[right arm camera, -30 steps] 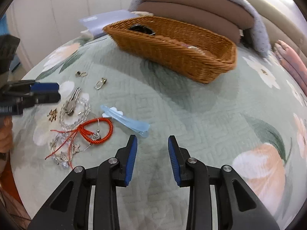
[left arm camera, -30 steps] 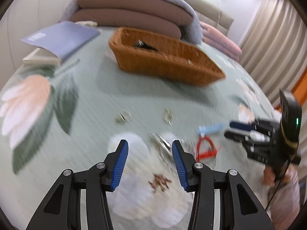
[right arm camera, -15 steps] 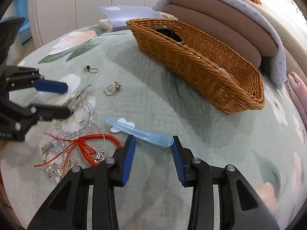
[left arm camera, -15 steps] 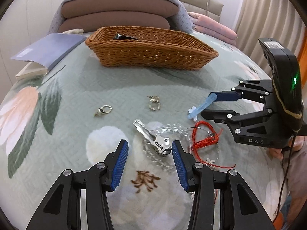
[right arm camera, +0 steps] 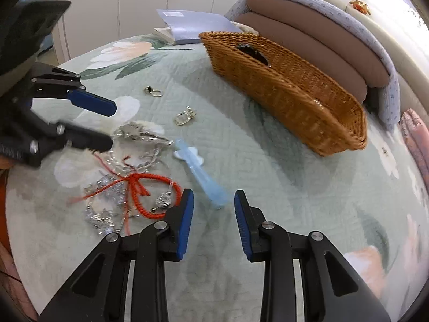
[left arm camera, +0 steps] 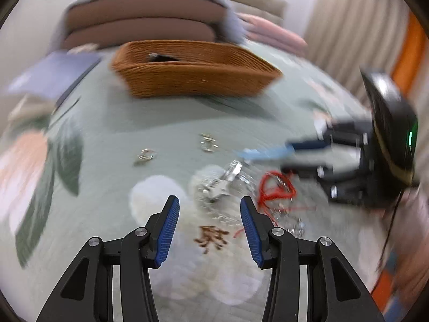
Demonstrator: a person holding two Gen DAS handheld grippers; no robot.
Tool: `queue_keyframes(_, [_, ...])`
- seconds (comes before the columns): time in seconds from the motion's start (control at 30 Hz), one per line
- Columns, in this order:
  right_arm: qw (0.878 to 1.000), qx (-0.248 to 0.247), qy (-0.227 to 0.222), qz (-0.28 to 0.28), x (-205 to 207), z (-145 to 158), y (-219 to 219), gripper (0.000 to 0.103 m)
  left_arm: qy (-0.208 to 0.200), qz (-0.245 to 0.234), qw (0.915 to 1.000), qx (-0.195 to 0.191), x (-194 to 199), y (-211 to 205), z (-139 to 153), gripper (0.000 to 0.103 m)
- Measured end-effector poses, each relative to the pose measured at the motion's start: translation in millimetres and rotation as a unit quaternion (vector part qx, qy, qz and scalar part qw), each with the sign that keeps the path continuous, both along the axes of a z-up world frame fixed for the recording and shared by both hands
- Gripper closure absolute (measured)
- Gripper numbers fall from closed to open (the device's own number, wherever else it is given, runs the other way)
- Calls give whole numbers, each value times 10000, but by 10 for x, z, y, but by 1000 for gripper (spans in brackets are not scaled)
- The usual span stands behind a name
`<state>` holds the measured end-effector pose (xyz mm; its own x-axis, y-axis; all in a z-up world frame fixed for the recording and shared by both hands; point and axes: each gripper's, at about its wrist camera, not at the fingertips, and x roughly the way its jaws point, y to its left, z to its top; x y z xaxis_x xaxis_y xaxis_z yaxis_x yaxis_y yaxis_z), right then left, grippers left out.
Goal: Organize jewelry
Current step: 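Grasp the silver keys with the left tool while the right tool grasps the blue hair clip, then drop the keys and blue hair clip into the basket, opening both tools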
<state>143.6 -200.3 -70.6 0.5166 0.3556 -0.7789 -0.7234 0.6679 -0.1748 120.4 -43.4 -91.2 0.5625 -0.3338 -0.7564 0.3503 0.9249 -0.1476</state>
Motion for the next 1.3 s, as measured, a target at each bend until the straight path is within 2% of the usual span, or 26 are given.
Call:
queue_keyframes(0.13, [9998, 56, 118, 129, 70, -9, 43, 67, -88, -315, 9984, 472, 109, -163, -30, 54])
queue_keyframes(0.27, [9996, -4, 155, 221, 71, -89, 130, 68, 0, -508, 9966, 648, 216, -230, -89, 55])
queue_keyframes(0.3, [9997, 2, 99, 223, 55, -90, 140, 68, -19, -541, 9965, 644, 217, -235, -89, 57])
queue_keyframes(0.37, [9996, 45, 114, 268, 17, -79, 137, 89, -48, -576, 9963, 629, 225, -253, -78, 79])
queue_keyframes(0.5, [9999, -22, -39, 149, -67, -72, 83, 89, -235, -596, 9962, 597, 156, -243, -36, 82])
queue_keyframes(0.73, [9991, 281, -237, -208, -162, 126, -147, 89, -469, -581, 9971, 146, 80, -140, 161, 82])
queue_keyframes(0.93, [9939, 771, -635, -473, -97, 543, -235, 89, -743, -456, 9962, -46, 111, -107, 372, 82])
queue_keyframes(1.1, [9835, 1130, -874, -1109, 292, 903, -217, 89, -1049, -257, 9938, -263, 323, -56, 681, 82])
queue_keyframes(1.23, [9747, 1247, -668, -1729, 756, 980, -205, 89, -1196, -106, 9918, -427, 606, -58, 904, 82])
queue_keyframes(1.3, [9706, 1334, -387, -1968, 999, 966, -226, 89, -1207, -32, 9914, -501, 786, -65, 991, 82])
